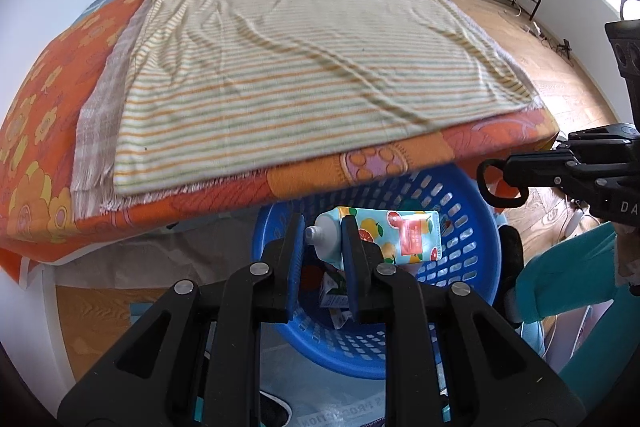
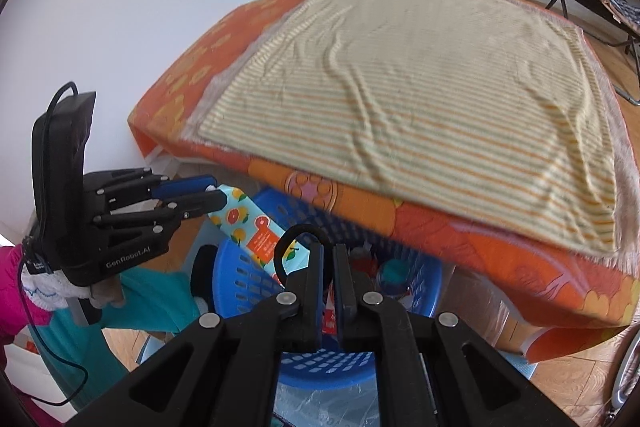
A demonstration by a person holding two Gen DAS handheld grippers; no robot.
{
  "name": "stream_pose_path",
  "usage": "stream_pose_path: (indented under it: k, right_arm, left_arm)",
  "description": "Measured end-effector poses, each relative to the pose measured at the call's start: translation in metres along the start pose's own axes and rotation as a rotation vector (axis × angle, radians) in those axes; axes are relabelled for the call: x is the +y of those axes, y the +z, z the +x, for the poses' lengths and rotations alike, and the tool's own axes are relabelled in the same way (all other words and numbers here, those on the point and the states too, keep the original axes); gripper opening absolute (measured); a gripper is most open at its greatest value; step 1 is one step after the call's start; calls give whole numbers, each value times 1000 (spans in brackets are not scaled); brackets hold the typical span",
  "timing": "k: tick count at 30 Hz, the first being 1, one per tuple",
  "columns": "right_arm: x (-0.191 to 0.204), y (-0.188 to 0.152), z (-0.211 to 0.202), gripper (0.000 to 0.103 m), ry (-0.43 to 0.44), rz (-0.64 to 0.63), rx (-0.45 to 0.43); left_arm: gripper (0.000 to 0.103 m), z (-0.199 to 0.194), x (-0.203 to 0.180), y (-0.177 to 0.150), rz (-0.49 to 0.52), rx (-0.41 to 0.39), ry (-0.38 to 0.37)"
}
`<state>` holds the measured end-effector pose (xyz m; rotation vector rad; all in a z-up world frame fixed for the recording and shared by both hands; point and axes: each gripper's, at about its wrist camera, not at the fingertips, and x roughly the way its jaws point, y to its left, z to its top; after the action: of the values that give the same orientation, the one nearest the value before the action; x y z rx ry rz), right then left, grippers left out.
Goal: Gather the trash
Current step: 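Carry the bottle and hair tie over the blue basket and open both grippers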
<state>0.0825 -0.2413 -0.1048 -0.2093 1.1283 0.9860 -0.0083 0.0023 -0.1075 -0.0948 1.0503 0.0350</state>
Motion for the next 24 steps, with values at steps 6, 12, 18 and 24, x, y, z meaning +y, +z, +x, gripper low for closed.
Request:
stream_pose_path:
  k: [6, 12, 18, 24]
  right_arm:
    - [3, -6, 15, 3, -1, -5, 35]
    - [6, -15, 29, 5, -2, -12, 74]
    - [11, -22, 37, 18, -7, -31, 93]
    - [14, -23, 42, 26, -15, -48, 102]
  left_arm:
    - [17, 9, 0, -4, 10, 28, 21]
    - [17, 17, 0, -6, 10, 51, 28]
    - [17, 22, 0, -8, 14, 63, 34]
    - [18, 26, 0, -8, 12, 74, 39]
